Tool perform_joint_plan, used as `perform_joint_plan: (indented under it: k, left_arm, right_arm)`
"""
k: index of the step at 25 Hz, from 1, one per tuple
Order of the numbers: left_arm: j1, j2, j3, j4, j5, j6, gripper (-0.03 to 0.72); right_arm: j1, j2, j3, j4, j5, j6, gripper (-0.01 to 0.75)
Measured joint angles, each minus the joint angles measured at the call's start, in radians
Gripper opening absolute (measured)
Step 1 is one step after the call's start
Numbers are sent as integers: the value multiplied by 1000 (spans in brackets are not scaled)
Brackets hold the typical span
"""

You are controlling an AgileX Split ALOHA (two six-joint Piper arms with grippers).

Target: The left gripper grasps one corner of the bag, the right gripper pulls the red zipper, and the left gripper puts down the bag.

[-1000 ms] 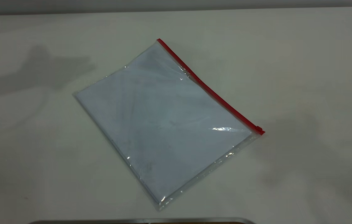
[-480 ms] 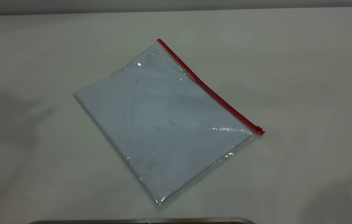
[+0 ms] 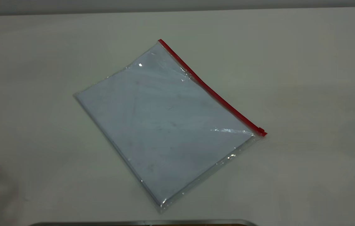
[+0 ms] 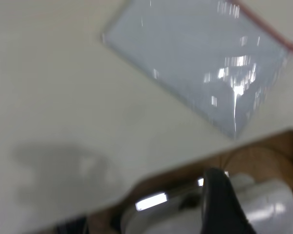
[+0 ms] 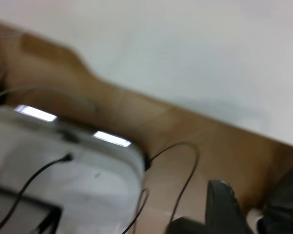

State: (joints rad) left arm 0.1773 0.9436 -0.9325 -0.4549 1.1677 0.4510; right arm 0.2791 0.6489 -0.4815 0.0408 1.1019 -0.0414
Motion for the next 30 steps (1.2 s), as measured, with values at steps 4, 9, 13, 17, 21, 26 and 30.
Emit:
perform_joint_plan:
  k: [4,9,13,17,21,26,30]
  left_arm:
    - [0,-172,235,76,-5,-26,436]
    - [0,-396,421,223,-29,-135,436]
    - [0,-544,443,356,-42,-251,436]
    - [0,-677,444,385,-44,-307,435]
    - [0,-798,444,385,-44,-313,435]
    - [0,-906,444,385,-37,-314,435]
    - [0,-945,444,385,-35,-314,433]
  right_arm:
    - [0,-12,0,-99,-5,56,381]
    - [0,-13,0,-116,-5,71,381]
    - [0,-13,0,-119,-5,73,381]
    - [0,-13,0,-119,-5,74,381]
    - [0,-13,0,-119,-5,74,381]
    - [-3,-33,0,-119,-5,74,381]
    - [-102,-132,0,-109,-5,74,381]
